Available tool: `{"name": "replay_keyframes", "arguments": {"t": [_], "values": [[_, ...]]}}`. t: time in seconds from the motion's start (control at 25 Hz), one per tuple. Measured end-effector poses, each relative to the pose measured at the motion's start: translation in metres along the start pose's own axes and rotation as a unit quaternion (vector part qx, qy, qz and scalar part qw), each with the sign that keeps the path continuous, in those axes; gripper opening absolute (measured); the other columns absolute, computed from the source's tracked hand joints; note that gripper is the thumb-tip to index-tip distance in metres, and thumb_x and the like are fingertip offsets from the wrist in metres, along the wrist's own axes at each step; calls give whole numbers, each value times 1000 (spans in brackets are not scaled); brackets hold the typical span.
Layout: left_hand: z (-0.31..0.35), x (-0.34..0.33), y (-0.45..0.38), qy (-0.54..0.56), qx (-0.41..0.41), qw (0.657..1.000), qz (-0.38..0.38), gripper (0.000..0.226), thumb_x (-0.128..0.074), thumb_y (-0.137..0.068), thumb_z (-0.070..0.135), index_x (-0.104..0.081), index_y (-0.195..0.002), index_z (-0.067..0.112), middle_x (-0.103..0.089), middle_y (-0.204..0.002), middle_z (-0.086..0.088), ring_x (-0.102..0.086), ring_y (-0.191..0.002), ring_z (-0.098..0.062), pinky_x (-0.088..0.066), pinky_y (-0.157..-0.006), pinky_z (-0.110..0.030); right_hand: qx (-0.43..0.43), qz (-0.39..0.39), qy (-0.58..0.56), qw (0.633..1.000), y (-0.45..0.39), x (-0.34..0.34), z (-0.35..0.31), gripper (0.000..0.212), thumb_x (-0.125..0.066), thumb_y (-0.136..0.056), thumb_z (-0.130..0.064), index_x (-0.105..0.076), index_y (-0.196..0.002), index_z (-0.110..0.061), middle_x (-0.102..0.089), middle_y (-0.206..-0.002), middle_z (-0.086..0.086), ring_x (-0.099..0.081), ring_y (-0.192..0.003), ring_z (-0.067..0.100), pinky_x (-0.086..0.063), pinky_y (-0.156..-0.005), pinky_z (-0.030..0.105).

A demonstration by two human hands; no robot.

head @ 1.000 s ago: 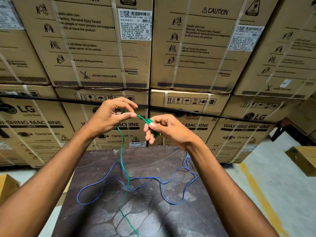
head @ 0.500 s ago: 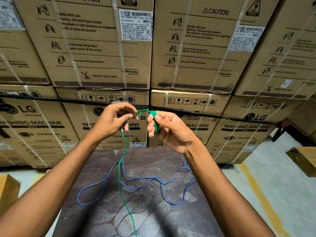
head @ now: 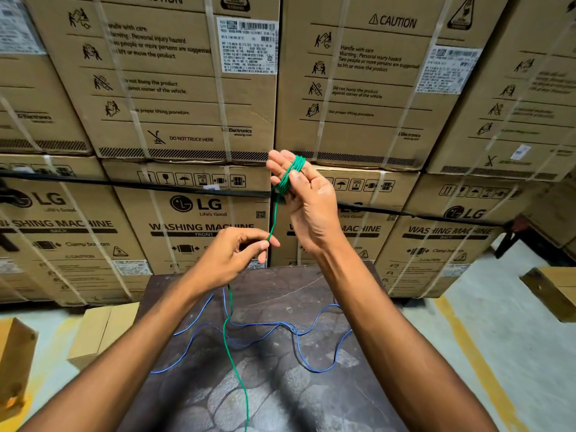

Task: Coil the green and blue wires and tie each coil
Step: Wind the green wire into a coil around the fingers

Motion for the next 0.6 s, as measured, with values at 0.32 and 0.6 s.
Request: {"name": "replay_keyframes", "arguments": {"t": [0.32,0.6], "values": [[28,17,20,-117,-29,993,2,21,-57,-98,40,-75,-92,31,-59,-58,10,-39,-48,-8,-30,-47,-28,44,-45,423,904,2,15,18,38,-44,-104,7,-52,-141,4,-67,-135,18,-70,-119,20,-54,-107,39],[46,57,18,-128,-36,991,32,18,-62,-100,28,-75,-88,28,-56,-59,12,-37,-48,-3,-27,-47,-22,-8,-131,584,801,26,37,33,24,-49,-105,-6,-66,-121,-6,-75,-118,0,-70,-111,6,-52,-100,25]]}}
Point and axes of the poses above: each hand's wrist, its own y-axis away from the middle knuckle, its own x-axis out of the back of the hand, z = x × y, the point moved 5 cm from there along -y, towards the middle knuckle
